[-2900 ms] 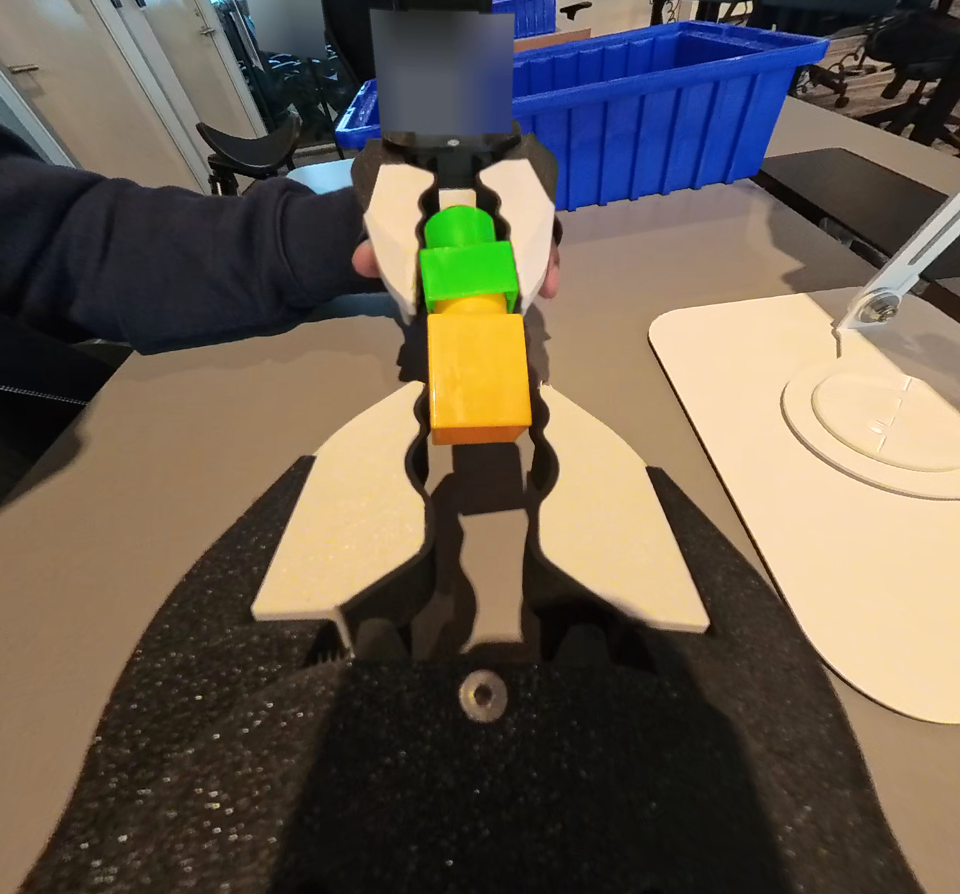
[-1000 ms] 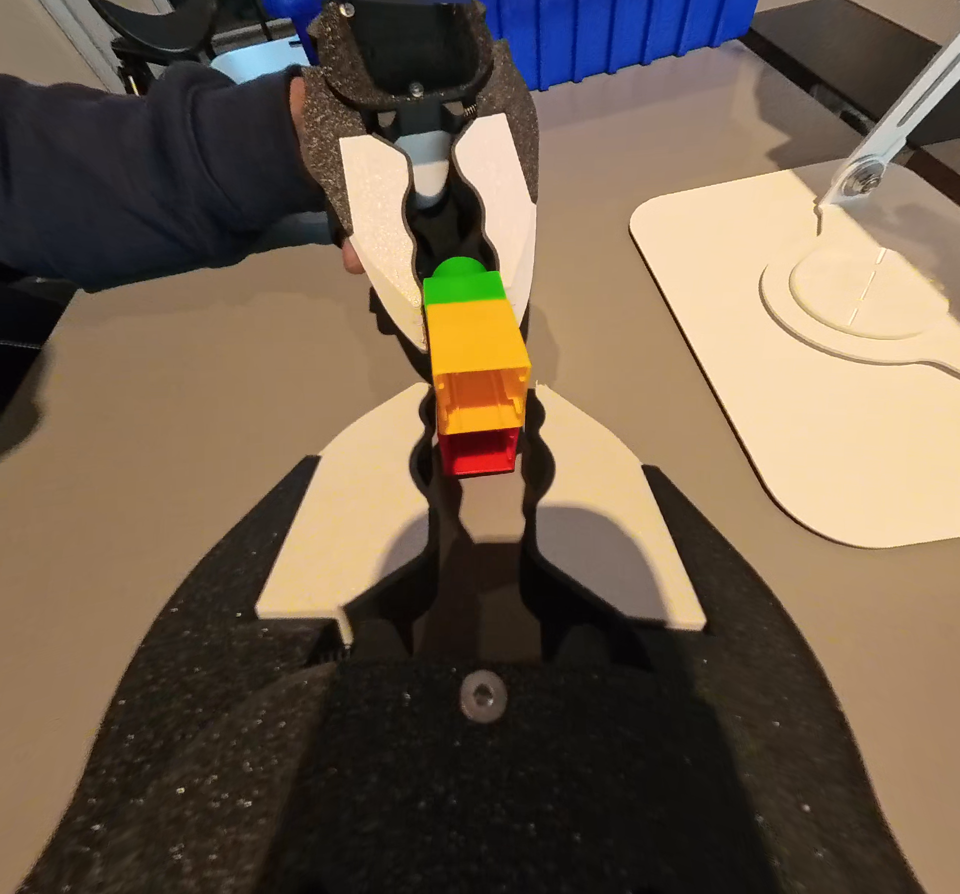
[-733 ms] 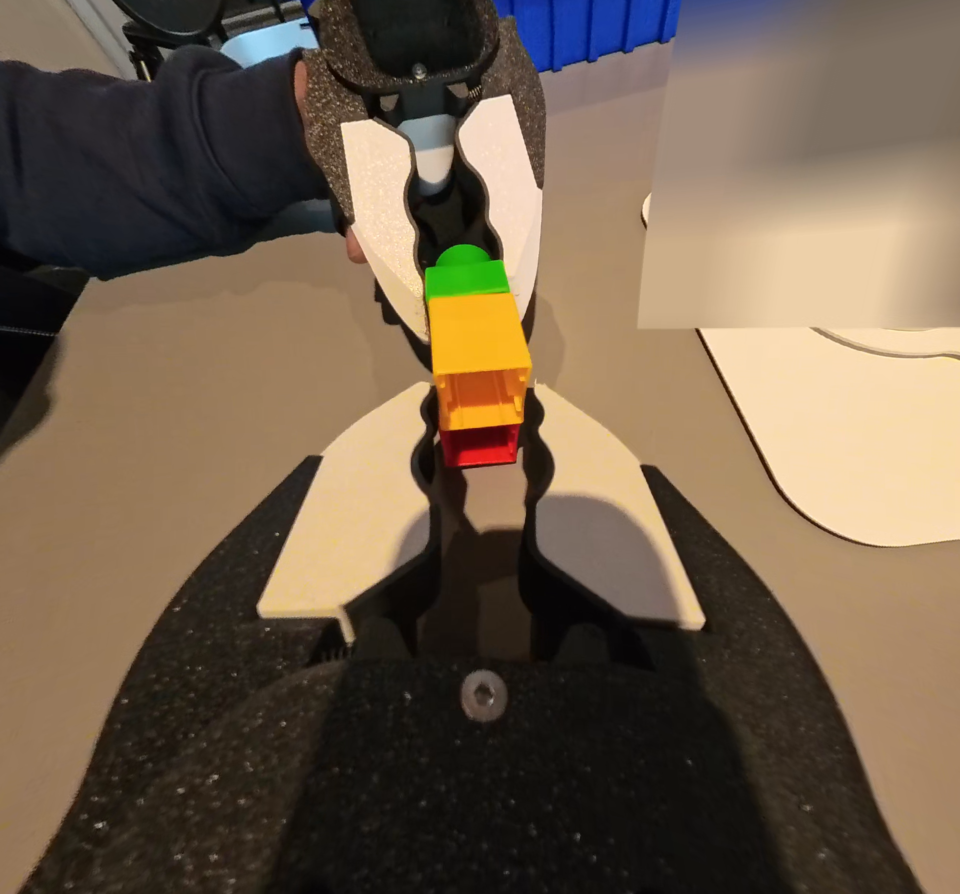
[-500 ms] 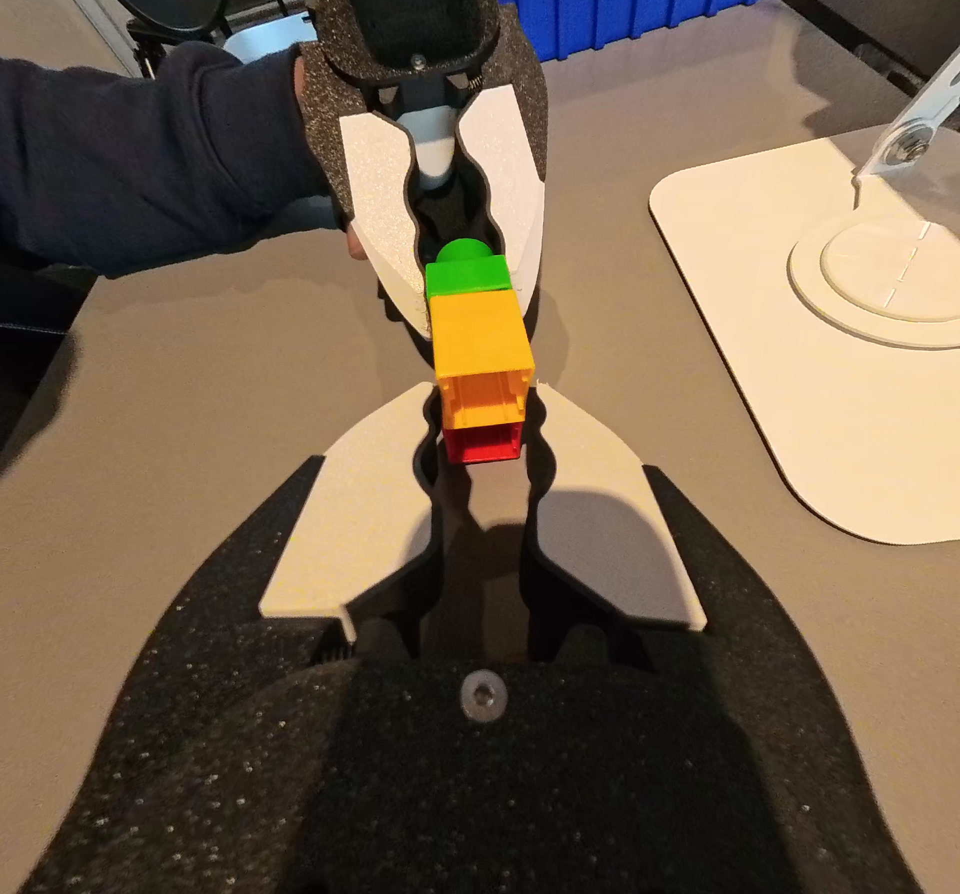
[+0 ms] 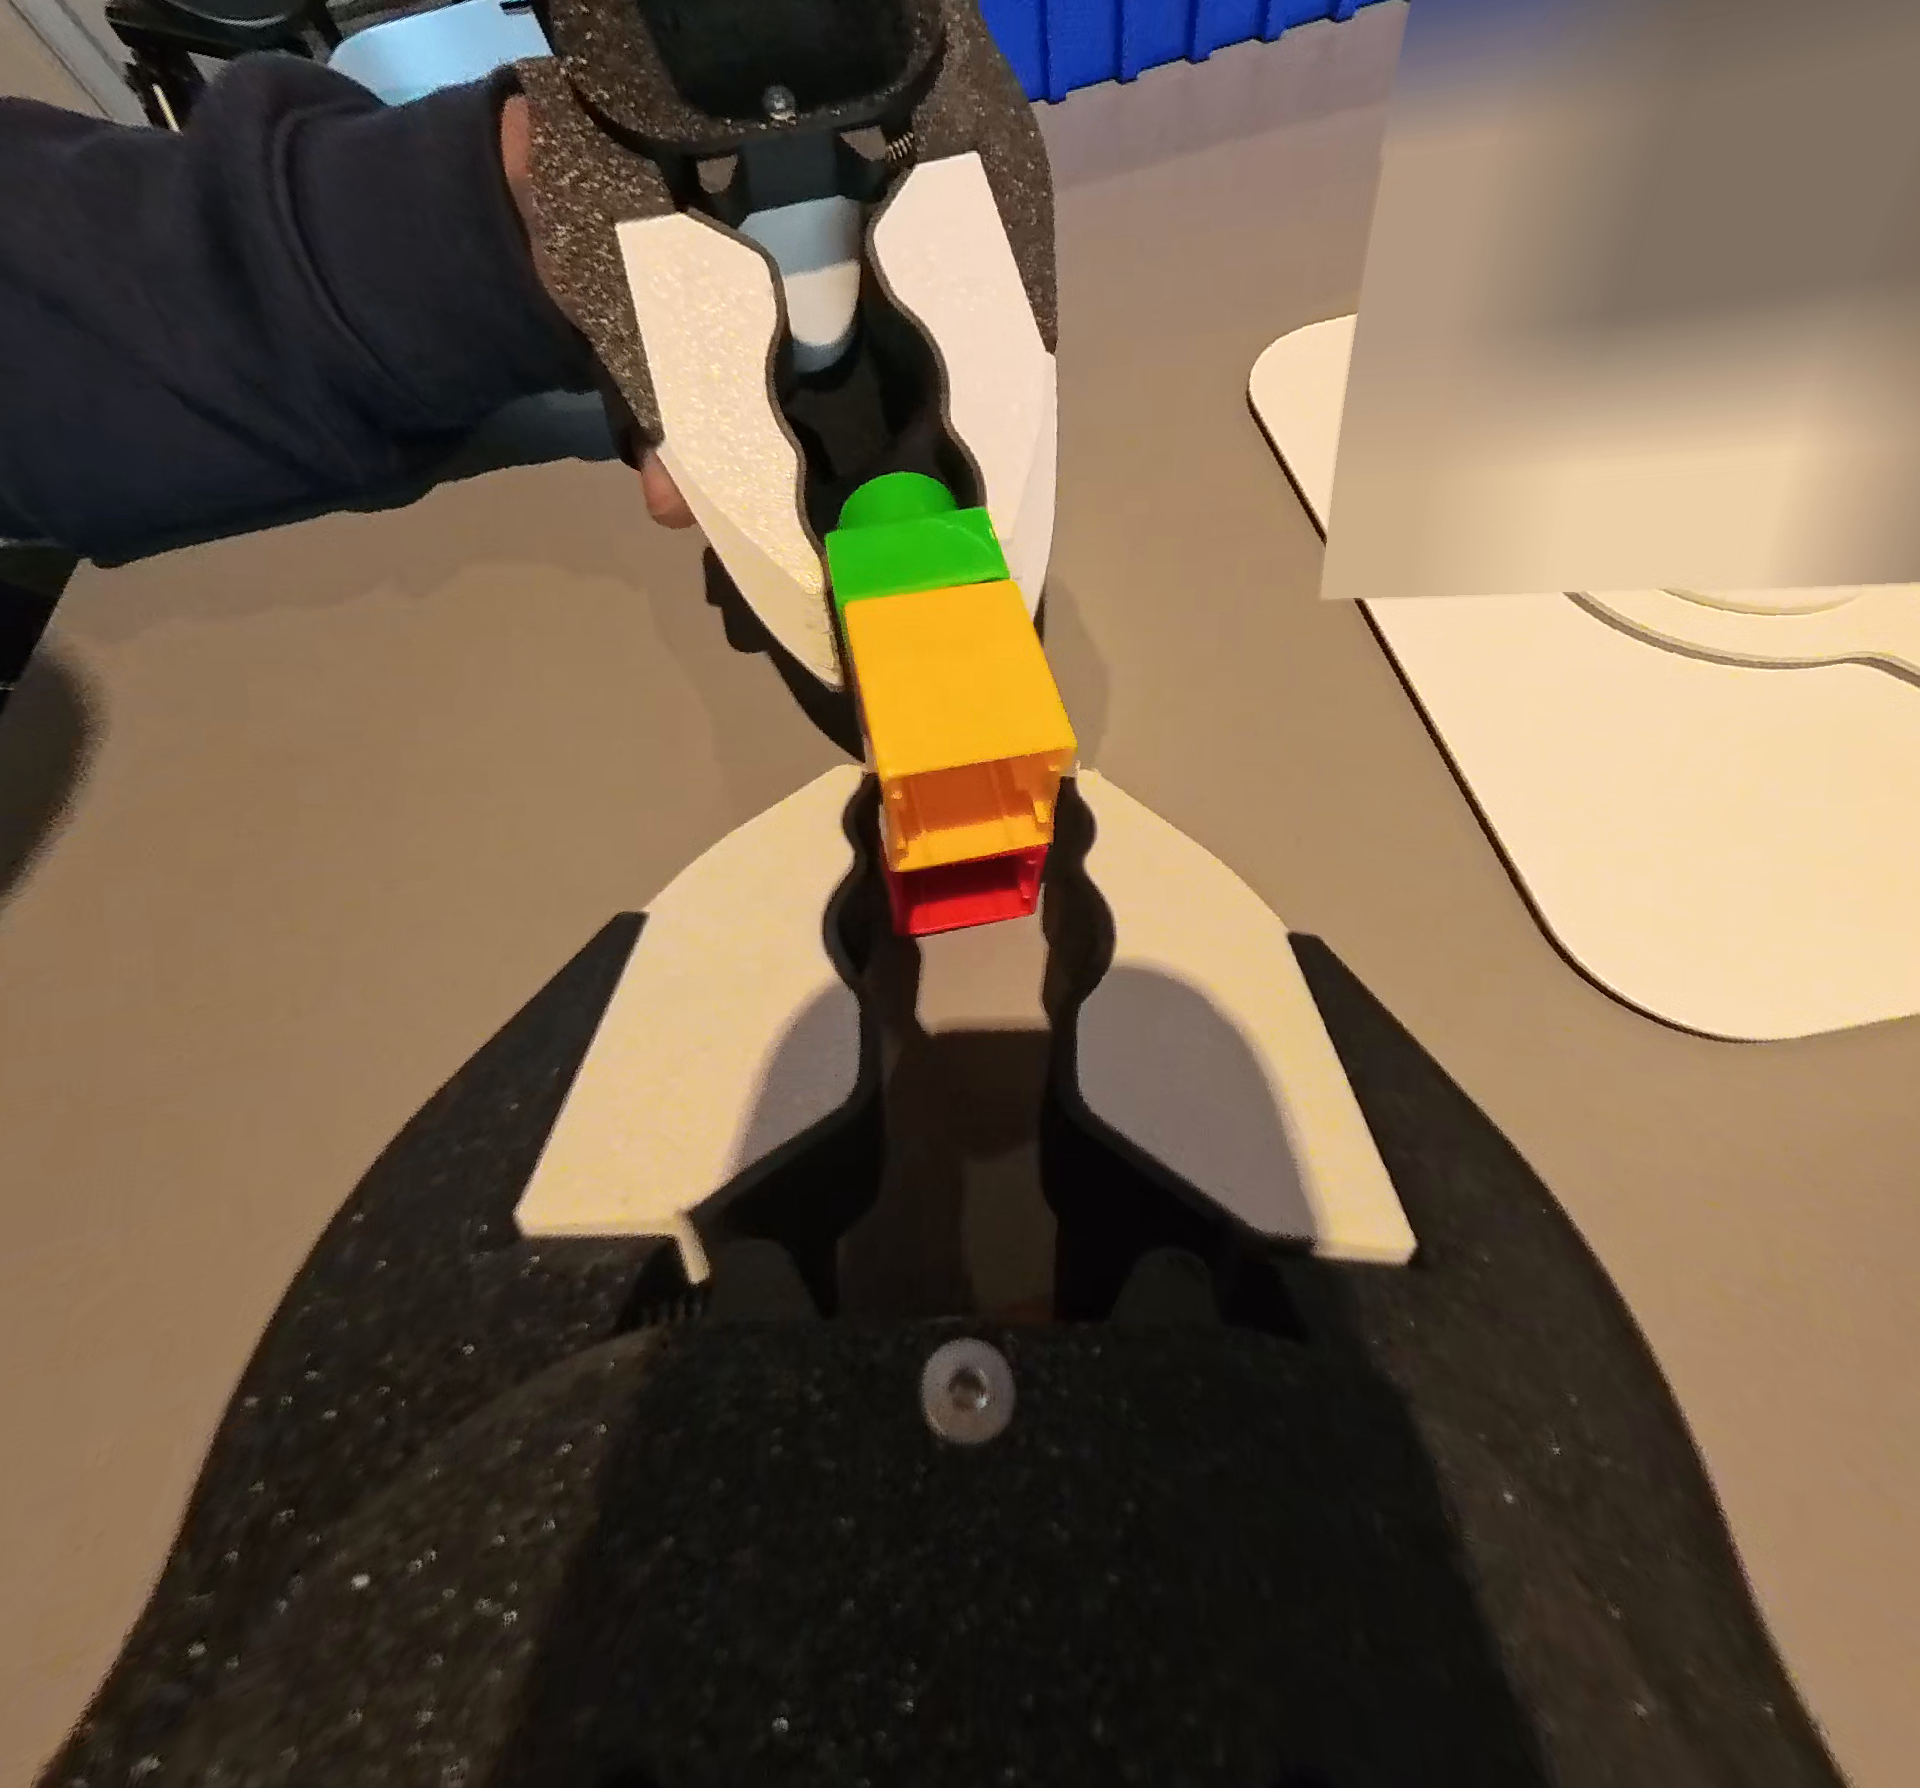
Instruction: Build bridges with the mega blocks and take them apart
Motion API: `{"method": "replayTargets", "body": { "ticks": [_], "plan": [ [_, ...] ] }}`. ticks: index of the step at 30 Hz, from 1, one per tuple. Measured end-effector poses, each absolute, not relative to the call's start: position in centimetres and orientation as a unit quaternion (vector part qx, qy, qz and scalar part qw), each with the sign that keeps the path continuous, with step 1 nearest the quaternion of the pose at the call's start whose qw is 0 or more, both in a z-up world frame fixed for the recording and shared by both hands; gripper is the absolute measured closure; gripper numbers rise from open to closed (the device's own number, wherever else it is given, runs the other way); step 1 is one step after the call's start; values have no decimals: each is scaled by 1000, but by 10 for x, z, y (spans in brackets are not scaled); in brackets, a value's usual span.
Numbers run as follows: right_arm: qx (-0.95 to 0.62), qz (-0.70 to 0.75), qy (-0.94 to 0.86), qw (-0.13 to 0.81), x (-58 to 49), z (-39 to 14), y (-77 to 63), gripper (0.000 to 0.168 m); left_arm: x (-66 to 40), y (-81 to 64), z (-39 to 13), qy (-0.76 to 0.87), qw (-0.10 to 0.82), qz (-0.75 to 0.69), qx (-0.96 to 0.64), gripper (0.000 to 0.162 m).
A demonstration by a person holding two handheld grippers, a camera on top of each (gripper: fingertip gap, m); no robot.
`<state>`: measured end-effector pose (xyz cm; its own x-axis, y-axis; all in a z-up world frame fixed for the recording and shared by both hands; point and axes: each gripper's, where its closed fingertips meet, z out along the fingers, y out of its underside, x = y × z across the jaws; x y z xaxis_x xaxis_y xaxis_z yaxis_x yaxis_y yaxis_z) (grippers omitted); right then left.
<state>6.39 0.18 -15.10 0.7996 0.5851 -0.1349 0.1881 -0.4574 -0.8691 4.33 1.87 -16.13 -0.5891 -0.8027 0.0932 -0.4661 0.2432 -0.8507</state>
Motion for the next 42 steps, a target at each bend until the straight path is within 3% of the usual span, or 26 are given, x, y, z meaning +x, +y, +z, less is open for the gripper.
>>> {"method": "replayTargets", "body": {
  "ticks": [22, 30, 33, 36, 42],
  "plan": [
    [-840, 147, -227, 471, 62, -154, 6, 133, 43, 19, -162, 770, 191, -443, -417, 129],
    [-828, 184, -242, 472, 61, -152, 3, 128, 42, 21, -162, 767, 183, -457, -412, 128],
    [-822, 194, -260, 469, 63, -152, -4, 133, 41, 19, -162, 770, 183, -457, -405, 128],
    [-810, 200, -271, 480, 68, -148, -9, 150, 40, 19, -162, 772, 182, -458, -403, 128],
    [-799, 217, -269, 492, 71, -143, -10, 151, 39, 18, -162, 775, 183, -457, -397, 128]
  ]
}}
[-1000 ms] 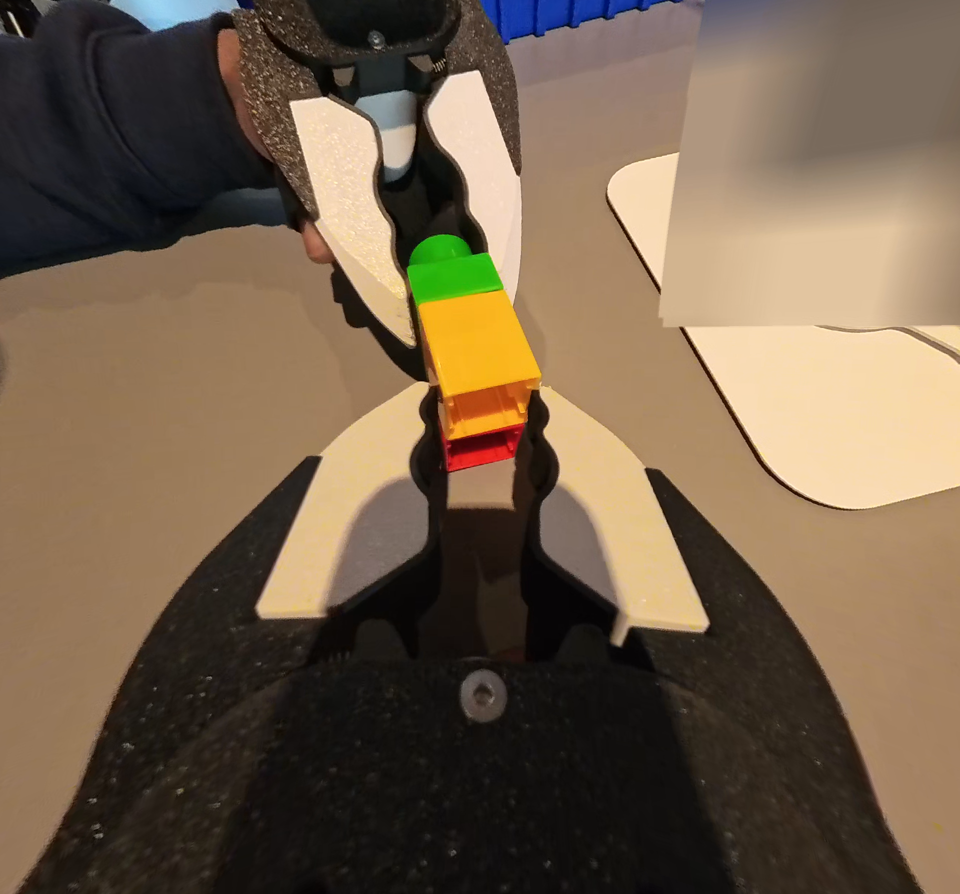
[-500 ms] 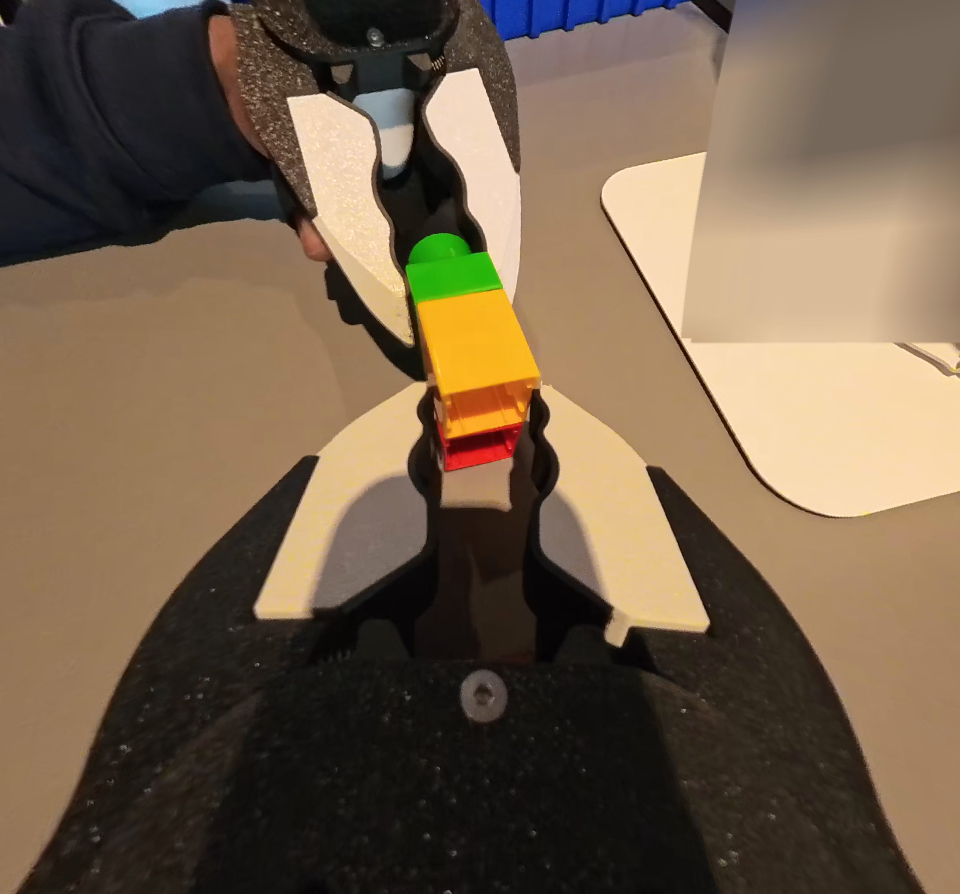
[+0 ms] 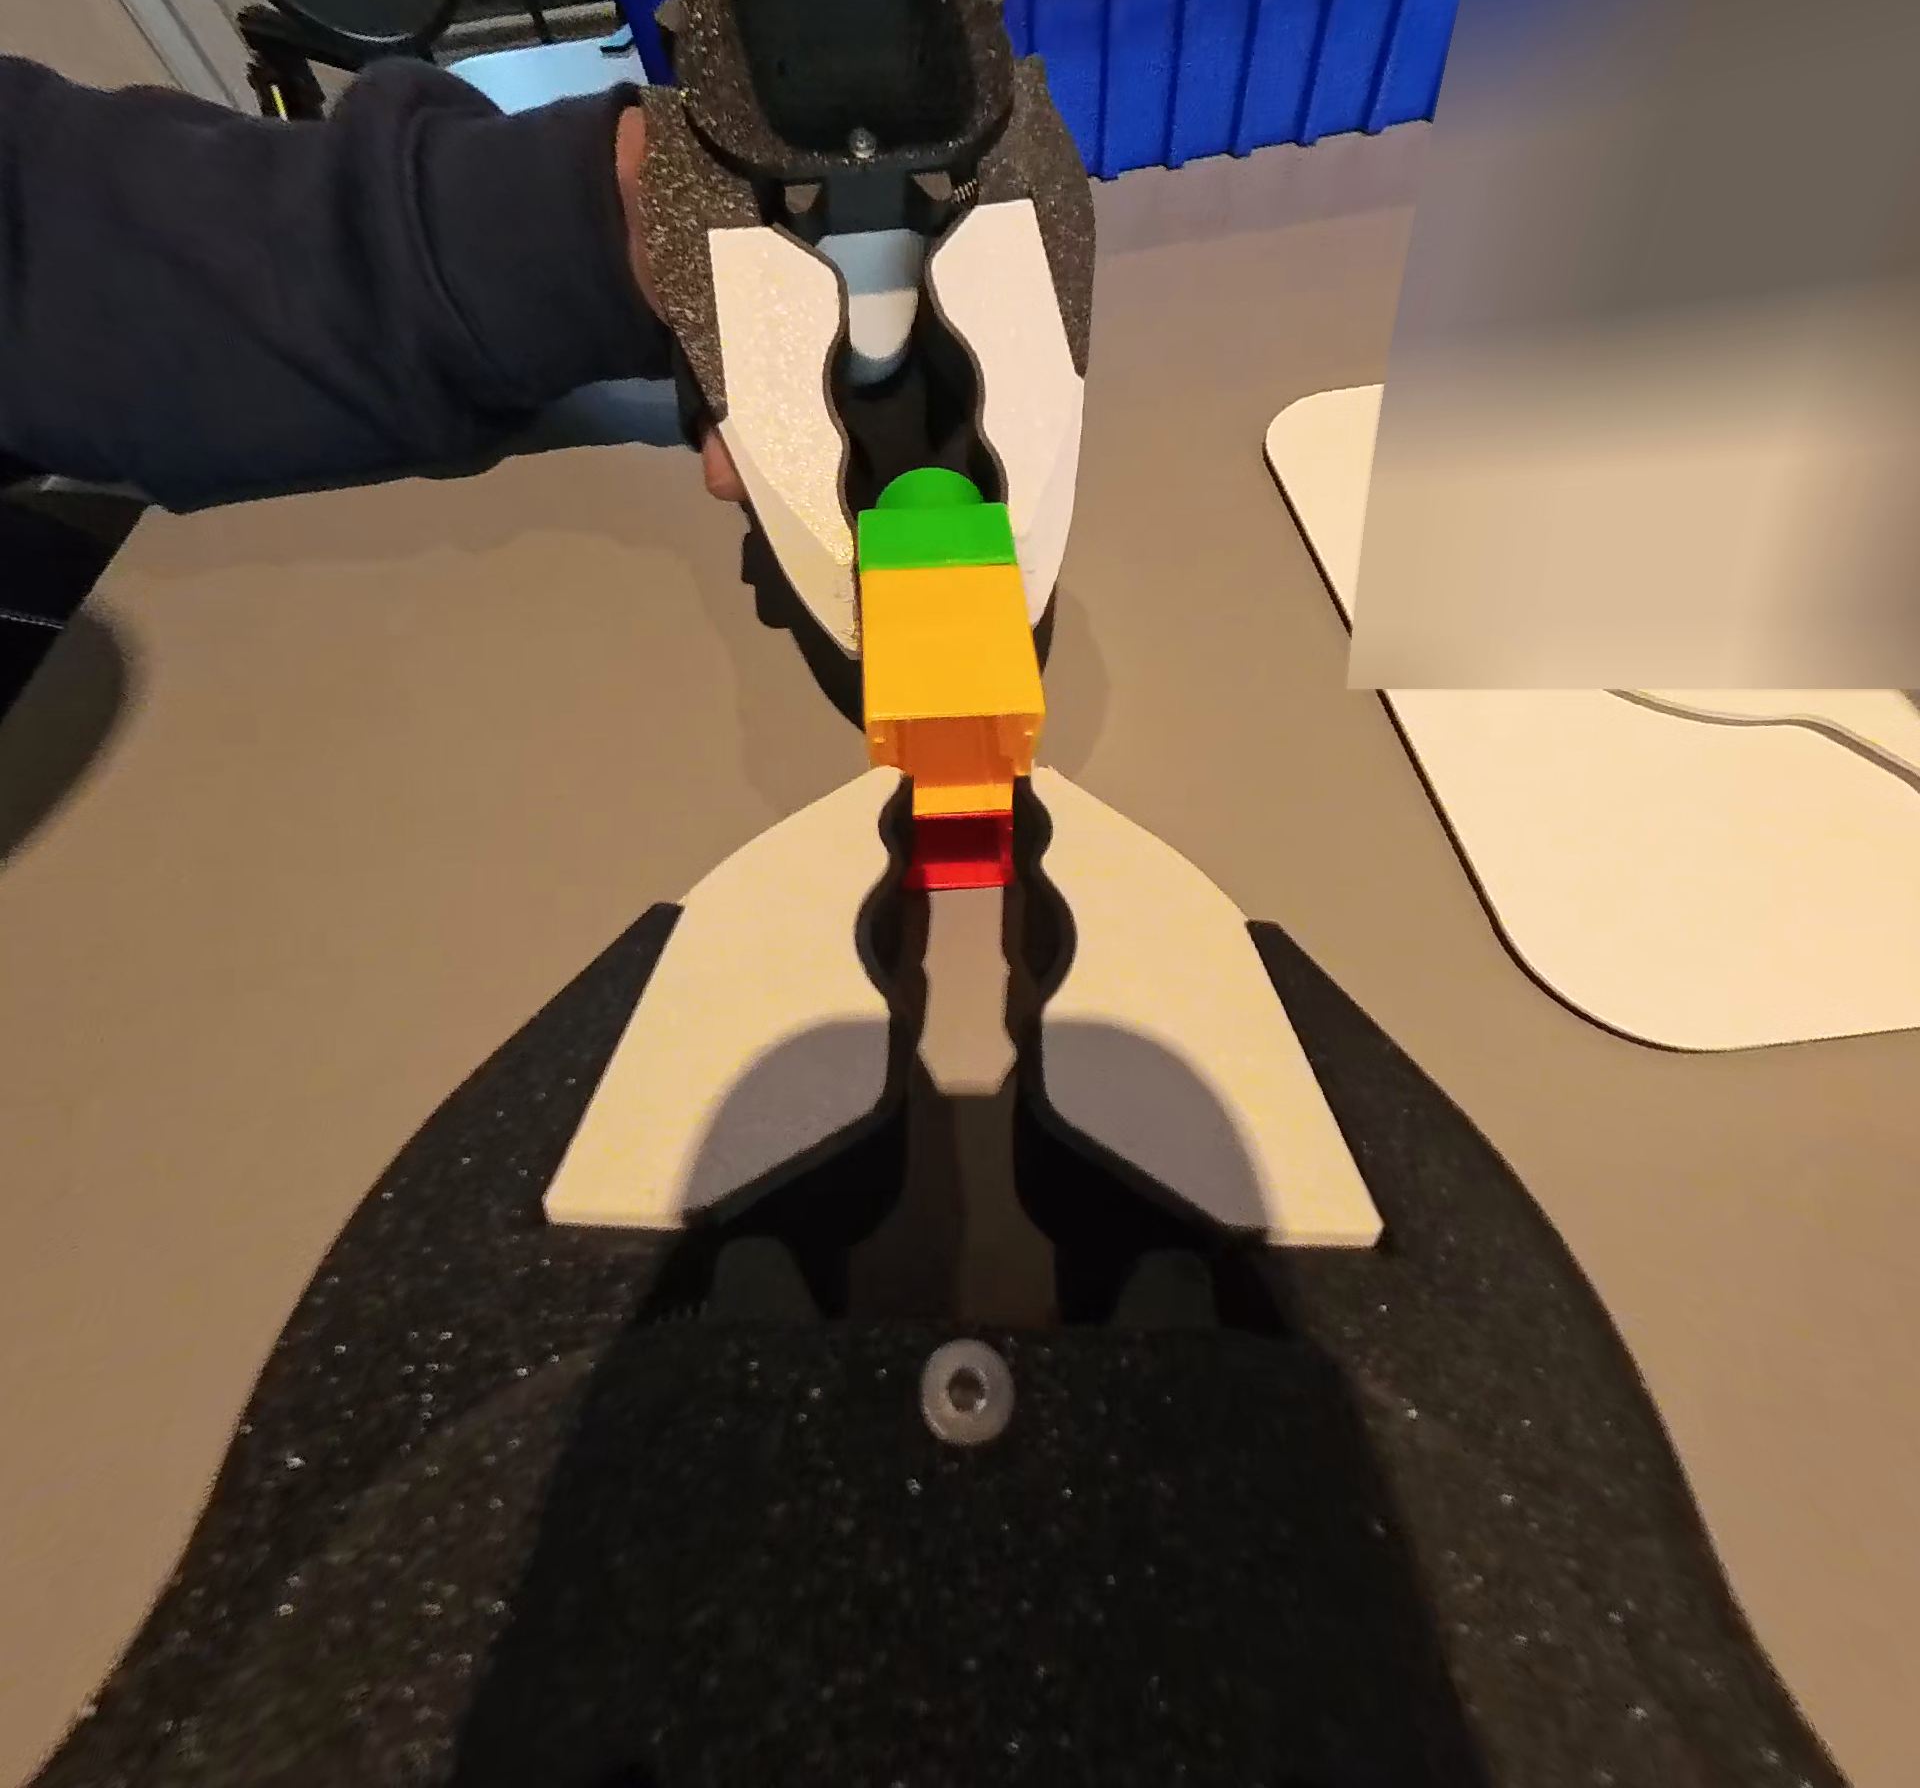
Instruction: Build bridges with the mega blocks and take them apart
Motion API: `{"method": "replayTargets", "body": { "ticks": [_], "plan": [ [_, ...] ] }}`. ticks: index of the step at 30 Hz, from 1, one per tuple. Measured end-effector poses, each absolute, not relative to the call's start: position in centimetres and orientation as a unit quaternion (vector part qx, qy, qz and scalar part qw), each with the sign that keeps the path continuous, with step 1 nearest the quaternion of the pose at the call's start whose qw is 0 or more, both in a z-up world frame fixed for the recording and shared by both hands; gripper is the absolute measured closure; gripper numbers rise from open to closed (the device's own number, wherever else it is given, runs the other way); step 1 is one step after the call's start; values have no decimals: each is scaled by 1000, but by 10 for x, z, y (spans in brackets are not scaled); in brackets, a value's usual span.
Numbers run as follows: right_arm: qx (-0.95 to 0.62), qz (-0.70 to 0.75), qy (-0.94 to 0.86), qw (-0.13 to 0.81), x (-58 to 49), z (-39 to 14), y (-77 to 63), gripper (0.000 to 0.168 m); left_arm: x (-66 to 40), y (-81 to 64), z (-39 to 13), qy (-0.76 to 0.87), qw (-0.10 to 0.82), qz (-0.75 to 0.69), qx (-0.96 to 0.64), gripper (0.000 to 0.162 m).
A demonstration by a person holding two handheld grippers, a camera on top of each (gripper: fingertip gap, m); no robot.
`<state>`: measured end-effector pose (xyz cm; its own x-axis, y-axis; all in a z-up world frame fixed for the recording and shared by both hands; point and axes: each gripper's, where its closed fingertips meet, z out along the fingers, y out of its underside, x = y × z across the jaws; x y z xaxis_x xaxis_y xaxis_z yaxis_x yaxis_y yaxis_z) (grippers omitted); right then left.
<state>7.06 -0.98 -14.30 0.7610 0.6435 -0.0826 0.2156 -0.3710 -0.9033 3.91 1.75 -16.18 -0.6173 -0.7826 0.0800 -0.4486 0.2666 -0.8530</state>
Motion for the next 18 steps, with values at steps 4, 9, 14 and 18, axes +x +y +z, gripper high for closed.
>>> {"method": "replayTargets", "body": {
  "ticks": [4, 9, 14, 18],
  "plan": [
    [-802, 209, -284, 482, 66, -147, -10, 150, 39, 17, -162, 776, 184, -456, -395, 128],
    [-804, 210, -274, 484, 69, -147, -8, 139, 39, 16, -162, 777, 185, -455, -394, 128],
    [-808, 215, -279, 472, 65, -150, -8, 126, 39, 15, -162, 778, 186, -454, -391, 127],
    [-809, 199, -291, 471, 60, -152, -6, 135, 40, 13, -162, 780, 187, -453, -389, 127]
  ]
}}
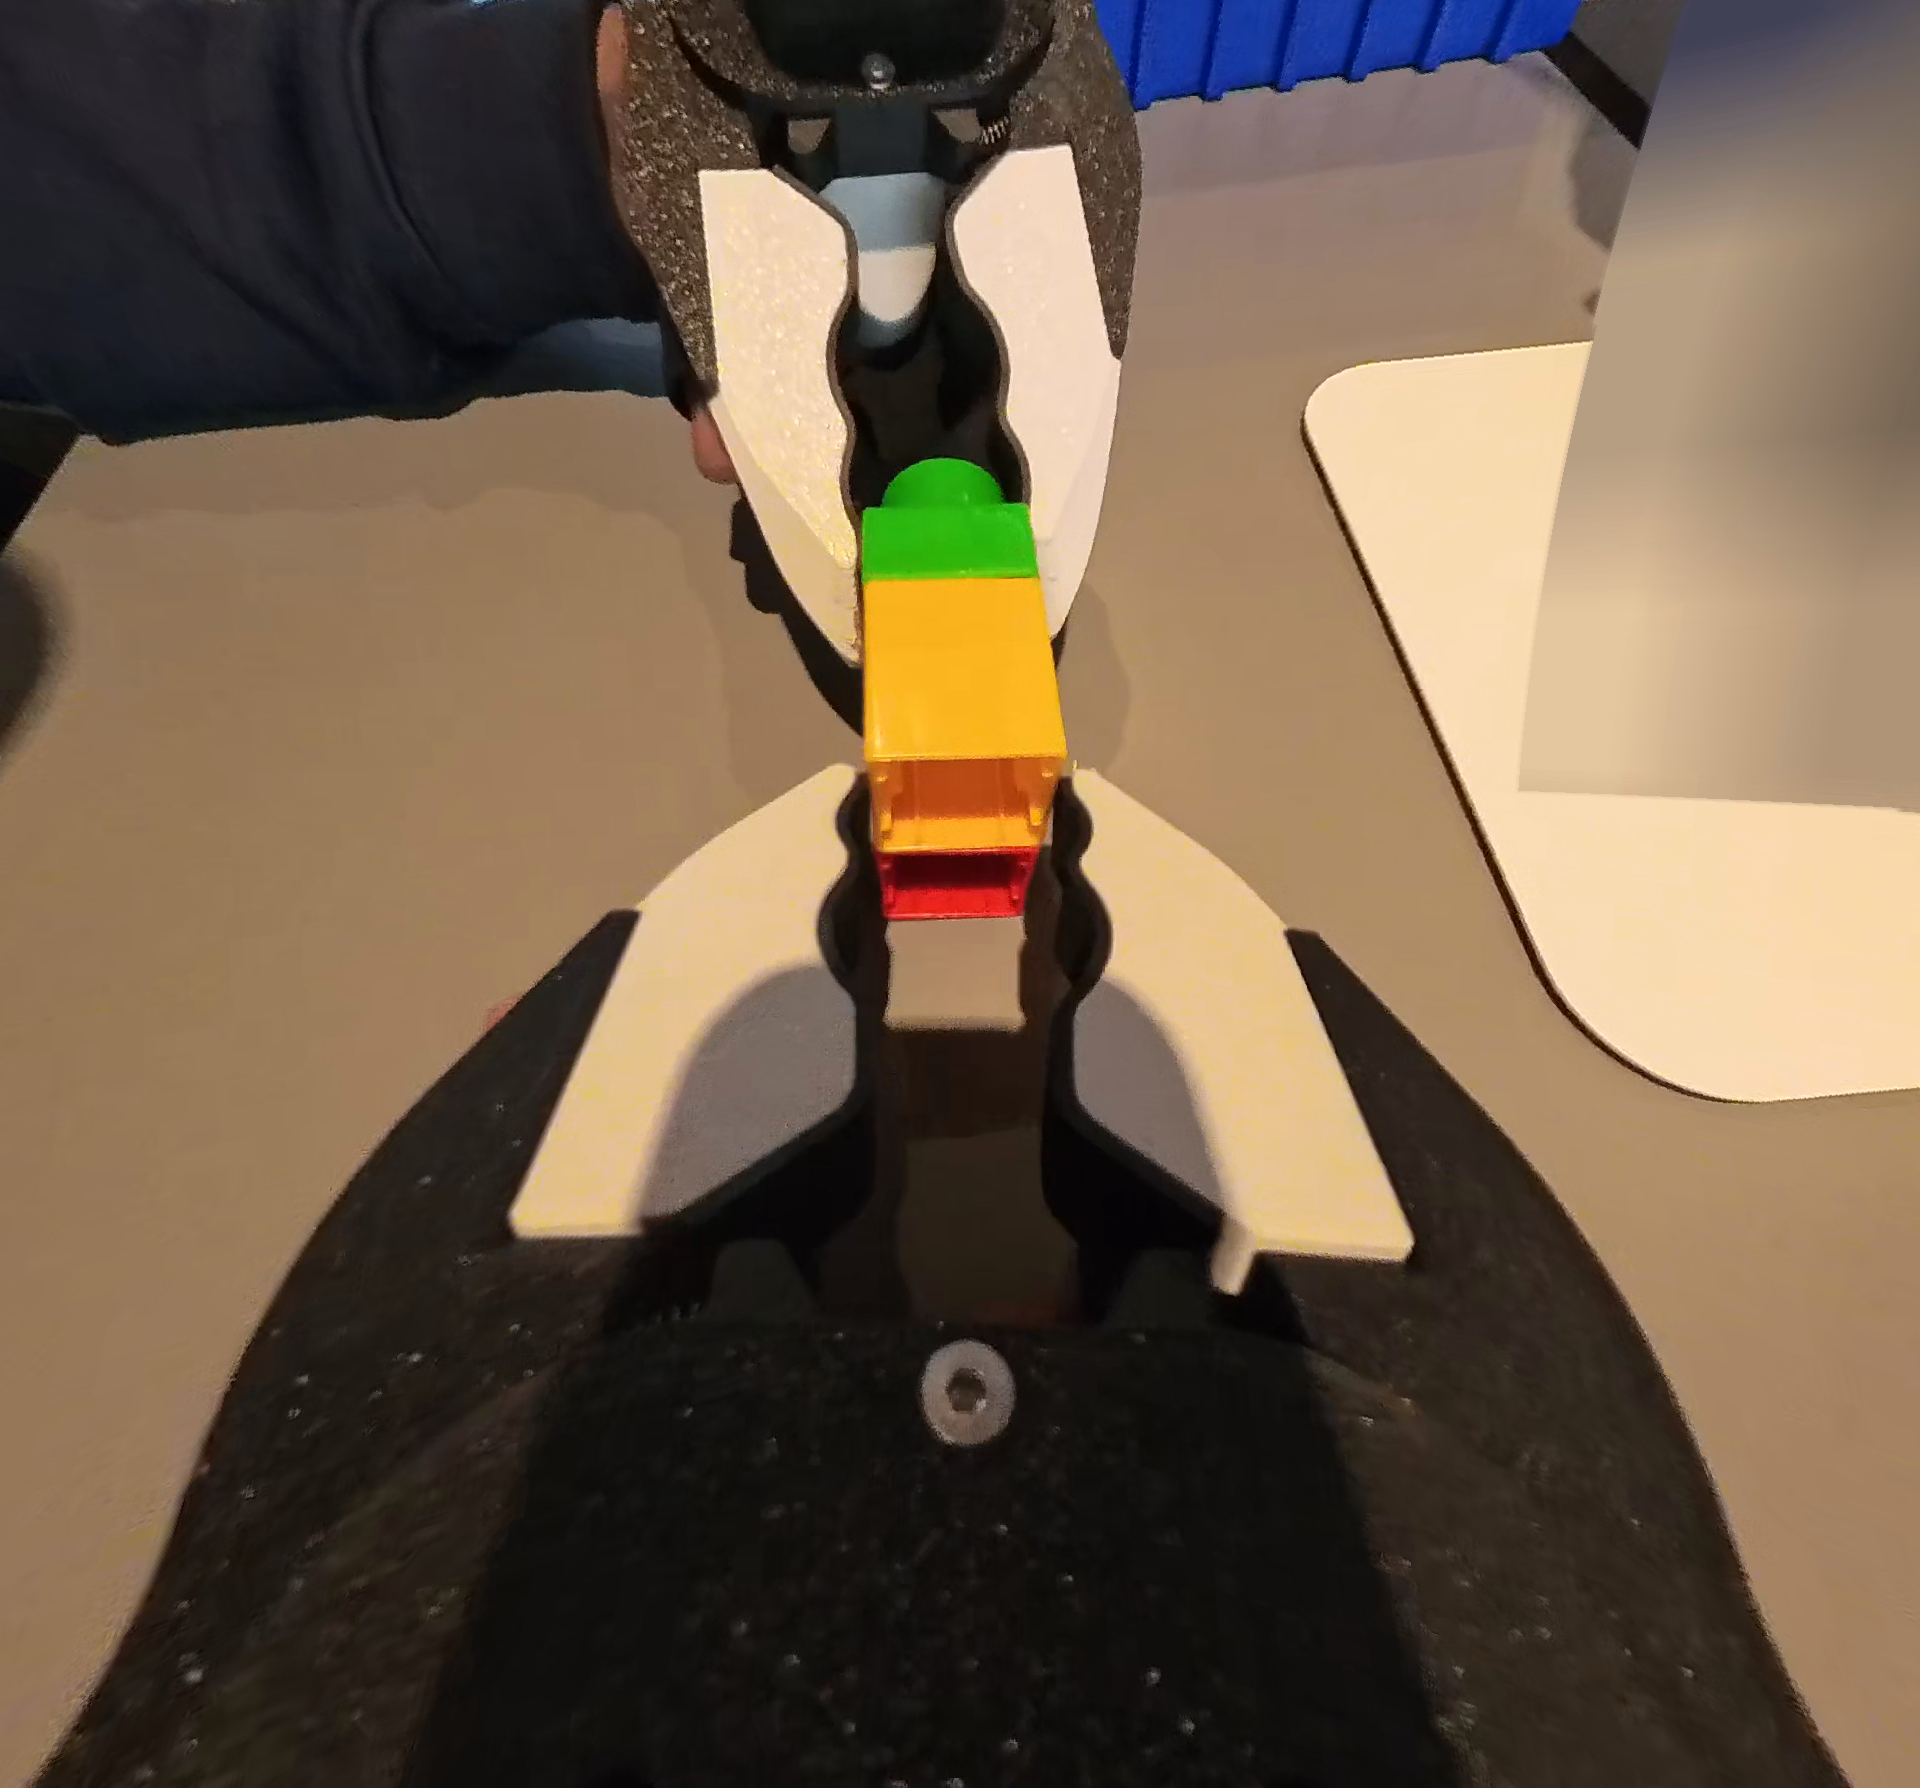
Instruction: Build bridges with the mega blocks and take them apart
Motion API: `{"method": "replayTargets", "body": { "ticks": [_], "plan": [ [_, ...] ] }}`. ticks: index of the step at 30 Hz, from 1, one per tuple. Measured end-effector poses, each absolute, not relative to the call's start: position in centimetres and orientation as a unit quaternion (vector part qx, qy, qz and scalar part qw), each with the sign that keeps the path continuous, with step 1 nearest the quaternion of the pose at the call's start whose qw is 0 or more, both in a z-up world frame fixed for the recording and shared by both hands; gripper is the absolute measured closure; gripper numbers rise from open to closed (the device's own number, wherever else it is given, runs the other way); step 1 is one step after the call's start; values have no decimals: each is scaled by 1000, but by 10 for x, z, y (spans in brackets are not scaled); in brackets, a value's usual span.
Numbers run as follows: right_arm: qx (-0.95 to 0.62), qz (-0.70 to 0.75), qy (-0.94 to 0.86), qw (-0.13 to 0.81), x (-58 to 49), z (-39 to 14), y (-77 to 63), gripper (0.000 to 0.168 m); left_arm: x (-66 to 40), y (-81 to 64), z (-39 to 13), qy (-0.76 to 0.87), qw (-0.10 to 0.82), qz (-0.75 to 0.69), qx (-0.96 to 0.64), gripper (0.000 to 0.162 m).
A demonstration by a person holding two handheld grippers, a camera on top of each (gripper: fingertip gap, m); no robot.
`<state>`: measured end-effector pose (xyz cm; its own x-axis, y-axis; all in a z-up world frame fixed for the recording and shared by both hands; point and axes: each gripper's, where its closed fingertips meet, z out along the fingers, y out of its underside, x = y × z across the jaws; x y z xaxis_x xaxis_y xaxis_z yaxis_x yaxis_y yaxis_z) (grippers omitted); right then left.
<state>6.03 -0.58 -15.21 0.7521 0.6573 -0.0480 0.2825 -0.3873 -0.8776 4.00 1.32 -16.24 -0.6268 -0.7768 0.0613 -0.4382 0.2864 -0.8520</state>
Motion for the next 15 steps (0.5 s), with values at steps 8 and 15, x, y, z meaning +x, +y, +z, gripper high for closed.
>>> {"method": "replayTargets", "body": {
  "ticks": [8, 15],
  "plan": [
    [-816, 202, -275, 467, 60, -152, -4, 137, 40, 15, -162, 773, 179, -455, -403, 128],
    [-822, 189, -273, 462, 60, -152, -2, 137, 40, 15, -162, 780, 183, -437, -410, 128]
  ]
}}
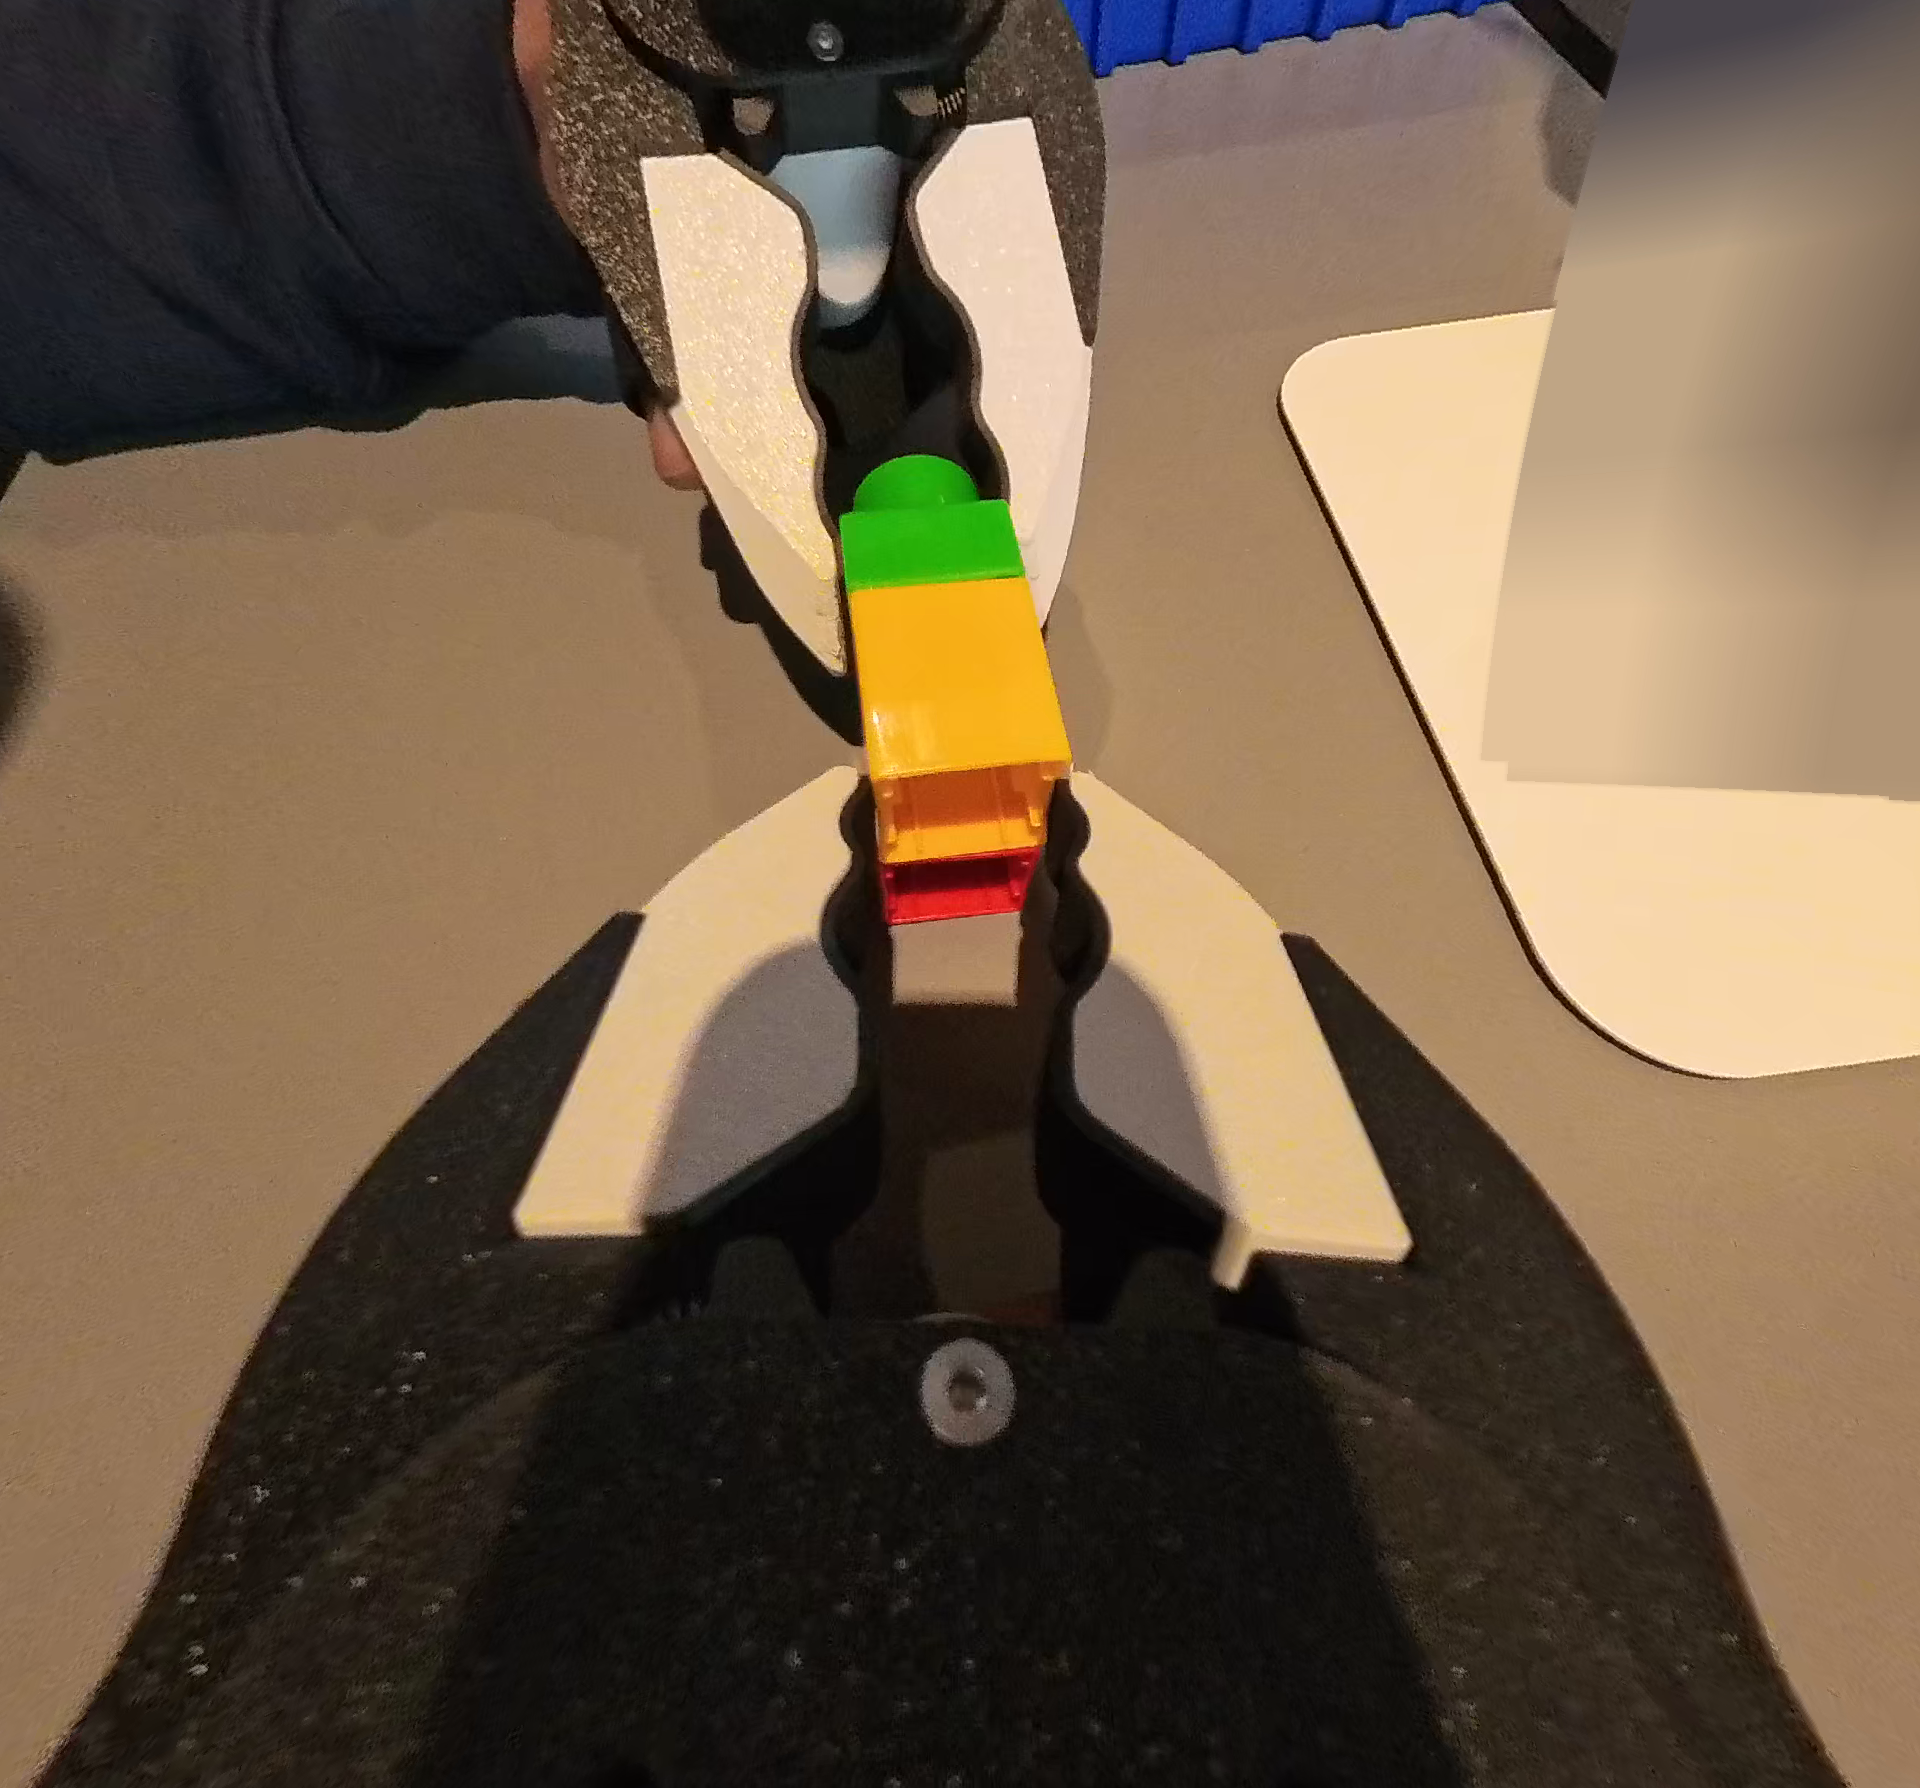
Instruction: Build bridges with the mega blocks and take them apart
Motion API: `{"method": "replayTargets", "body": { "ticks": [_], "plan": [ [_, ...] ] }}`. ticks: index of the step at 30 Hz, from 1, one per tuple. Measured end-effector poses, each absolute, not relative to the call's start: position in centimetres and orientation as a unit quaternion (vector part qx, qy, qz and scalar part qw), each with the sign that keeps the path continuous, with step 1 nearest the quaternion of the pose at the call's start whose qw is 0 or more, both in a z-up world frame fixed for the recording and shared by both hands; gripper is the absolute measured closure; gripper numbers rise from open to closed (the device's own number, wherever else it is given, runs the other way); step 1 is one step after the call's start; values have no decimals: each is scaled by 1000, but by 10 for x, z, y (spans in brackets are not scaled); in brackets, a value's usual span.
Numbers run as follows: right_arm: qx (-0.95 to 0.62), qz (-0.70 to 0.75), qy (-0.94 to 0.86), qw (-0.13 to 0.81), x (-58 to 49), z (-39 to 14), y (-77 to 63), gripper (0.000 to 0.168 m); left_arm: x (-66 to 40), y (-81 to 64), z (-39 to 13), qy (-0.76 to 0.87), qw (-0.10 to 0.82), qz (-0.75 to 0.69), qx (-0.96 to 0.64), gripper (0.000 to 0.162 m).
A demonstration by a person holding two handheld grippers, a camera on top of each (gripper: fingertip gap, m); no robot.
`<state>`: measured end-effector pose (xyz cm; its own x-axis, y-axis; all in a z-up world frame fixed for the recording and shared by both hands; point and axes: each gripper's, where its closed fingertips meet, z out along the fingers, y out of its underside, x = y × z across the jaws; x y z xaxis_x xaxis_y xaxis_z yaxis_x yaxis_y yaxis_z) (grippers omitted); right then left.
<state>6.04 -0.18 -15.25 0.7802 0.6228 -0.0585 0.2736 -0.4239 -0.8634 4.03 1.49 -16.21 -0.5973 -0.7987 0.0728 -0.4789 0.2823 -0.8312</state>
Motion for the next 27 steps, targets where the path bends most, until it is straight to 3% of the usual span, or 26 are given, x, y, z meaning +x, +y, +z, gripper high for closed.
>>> {"method": "replayTargets", "body": {
  "ticks": [12, 17, 27],
  "plan": [
    [-824, 177, -278, 462, 65, -155, 0, 134, 44, 17, -162, 768, 191, -448, -416, 127],
    [-834, 165, -312, 424, 64, -168, -12, 124, 41, 16, -166, 780, 194, -435, -406, 122],
    [-846, 128, -320, 407, 65, -177, -7, 135, 32, 28, -174, 796, 192, -408, -404, 130]
  ]
}}
